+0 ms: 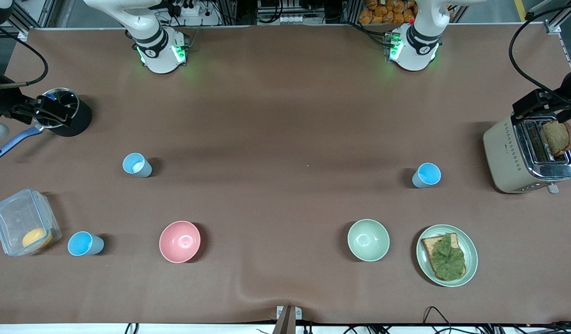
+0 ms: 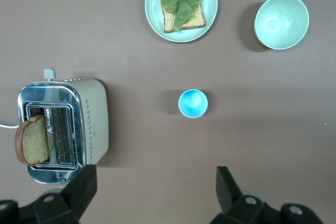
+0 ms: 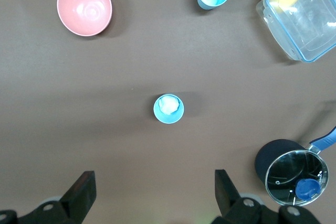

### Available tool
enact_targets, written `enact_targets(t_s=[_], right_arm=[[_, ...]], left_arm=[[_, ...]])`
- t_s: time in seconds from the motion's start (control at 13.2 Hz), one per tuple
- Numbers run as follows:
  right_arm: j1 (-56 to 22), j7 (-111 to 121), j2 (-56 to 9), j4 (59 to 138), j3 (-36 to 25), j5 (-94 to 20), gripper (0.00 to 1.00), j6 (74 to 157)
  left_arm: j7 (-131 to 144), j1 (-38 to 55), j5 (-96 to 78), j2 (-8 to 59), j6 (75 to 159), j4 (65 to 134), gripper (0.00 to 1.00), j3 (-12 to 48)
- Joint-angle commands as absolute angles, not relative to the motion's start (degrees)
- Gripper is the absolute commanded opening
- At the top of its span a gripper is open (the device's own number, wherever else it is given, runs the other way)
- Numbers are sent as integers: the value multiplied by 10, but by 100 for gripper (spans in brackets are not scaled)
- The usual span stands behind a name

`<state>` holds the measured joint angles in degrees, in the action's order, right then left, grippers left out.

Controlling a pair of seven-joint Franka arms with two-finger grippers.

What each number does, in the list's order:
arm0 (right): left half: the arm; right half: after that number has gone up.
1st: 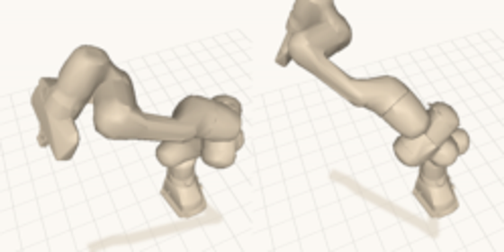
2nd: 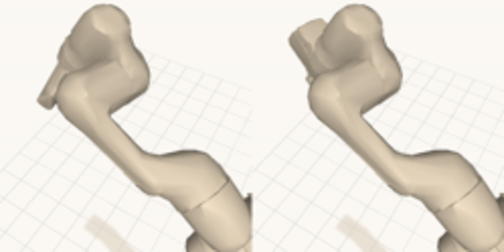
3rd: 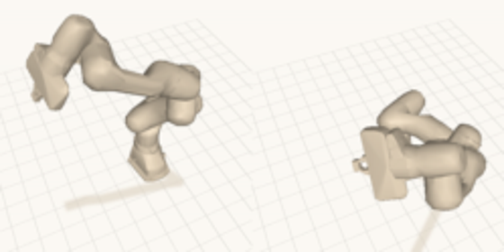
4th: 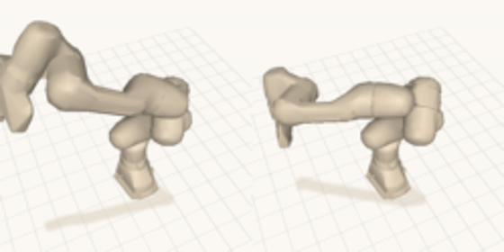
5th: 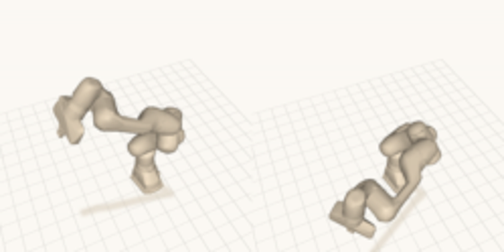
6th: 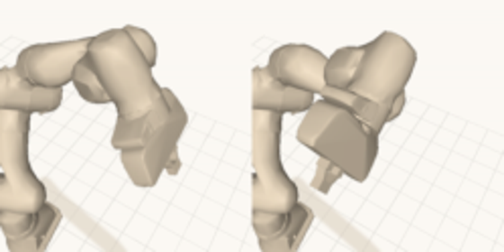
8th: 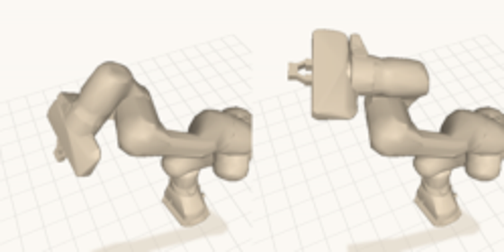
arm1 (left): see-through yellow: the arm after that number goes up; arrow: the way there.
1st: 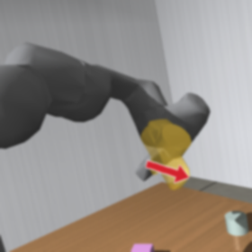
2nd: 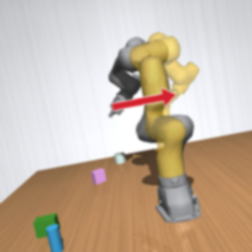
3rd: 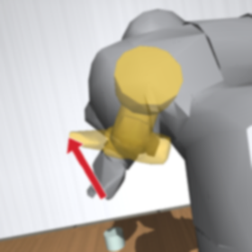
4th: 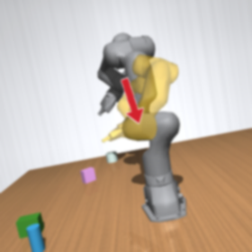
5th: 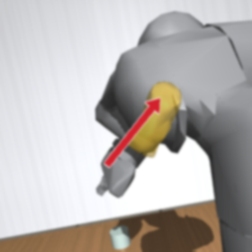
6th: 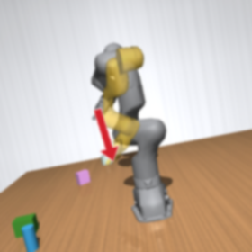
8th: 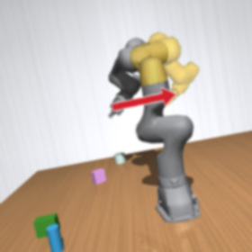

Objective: Stack blue cups with both arms
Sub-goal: 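Grasp the saucepan cup with the right gripper while the left gripper grasps another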

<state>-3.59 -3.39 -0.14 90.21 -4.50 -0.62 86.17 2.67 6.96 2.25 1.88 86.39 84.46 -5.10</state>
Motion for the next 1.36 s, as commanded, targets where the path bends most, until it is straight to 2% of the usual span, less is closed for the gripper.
enact_targets(t_s=[0.0, 0.23, 0.68, 1.06, 1.29], right_arm=[[-33, -41, 6, 906, -42, -12, 100, 858], [-33, -41, 6, 906, -42, -11, 100, 858], [-36, -40, 4, 906, -42, -11, 100, 858], [-64, -33, -12, 904, -42, -3, 100, 862], [-105, -32, -81, 900, -42, -2, 100, 859]], left_arm=[[38, 72, 9, 14, 851, 843, 100, -48], [30, 72, 18, 17, 851, 843, 100, -49], [25, 71, 9, 29, 874, 896, 100, -47], [25, 69, 11, 29, 979, 994, 100, -47], [32, 73, 14, 39, 1054, 1051, 100, -44]])
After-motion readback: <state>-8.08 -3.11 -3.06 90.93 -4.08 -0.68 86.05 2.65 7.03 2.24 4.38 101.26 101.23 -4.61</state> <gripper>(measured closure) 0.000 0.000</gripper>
